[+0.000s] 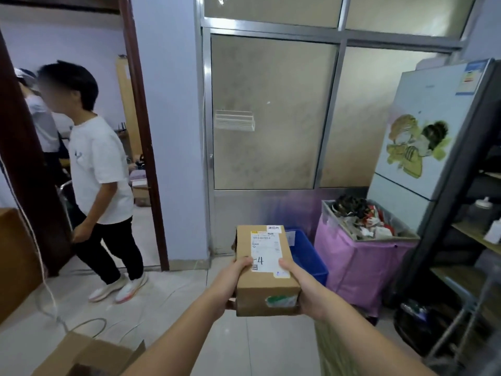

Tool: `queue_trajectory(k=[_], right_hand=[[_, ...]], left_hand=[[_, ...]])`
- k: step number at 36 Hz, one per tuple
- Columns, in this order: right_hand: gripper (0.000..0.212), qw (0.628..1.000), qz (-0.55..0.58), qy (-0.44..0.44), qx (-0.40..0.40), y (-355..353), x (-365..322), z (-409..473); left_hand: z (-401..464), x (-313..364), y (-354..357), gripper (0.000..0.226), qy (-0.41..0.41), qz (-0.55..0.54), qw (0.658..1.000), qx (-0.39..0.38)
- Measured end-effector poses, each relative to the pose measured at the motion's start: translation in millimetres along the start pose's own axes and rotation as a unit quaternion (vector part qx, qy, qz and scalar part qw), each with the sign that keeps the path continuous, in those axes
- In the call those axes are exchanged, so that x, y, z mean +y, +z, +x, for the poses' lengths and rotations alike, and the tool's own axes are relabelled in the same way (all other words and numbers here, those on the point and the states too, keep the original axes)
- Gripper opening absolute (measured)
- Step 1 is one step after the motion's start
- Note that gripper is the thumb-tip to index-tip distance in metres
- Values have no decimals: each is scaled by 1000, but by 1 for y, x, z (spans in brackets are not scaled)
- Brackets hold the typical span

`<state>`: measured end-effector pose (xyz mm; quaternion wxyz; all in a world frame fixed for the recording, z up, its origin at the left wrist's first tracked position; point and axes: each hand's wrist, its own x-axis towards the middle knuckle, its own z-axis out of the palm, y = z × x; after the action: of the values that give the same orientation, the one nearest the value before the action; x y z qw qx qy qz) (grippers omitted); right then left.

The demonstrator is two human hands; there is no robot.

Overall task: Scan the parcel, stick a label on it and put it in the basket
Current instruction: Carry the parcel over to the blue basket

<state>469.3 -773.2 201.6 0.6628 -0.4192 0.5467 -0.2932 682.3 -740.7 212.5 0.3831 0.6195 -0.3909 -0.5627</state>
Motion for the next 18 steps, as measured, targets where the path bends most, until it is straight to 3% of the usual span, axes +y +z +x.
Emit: queue_trajectory(k=[18], right_hand=[[76,998,35,54,25,-102,-74,213]], left_hand=[[251,70,48,56,-17,30,998,-53]])
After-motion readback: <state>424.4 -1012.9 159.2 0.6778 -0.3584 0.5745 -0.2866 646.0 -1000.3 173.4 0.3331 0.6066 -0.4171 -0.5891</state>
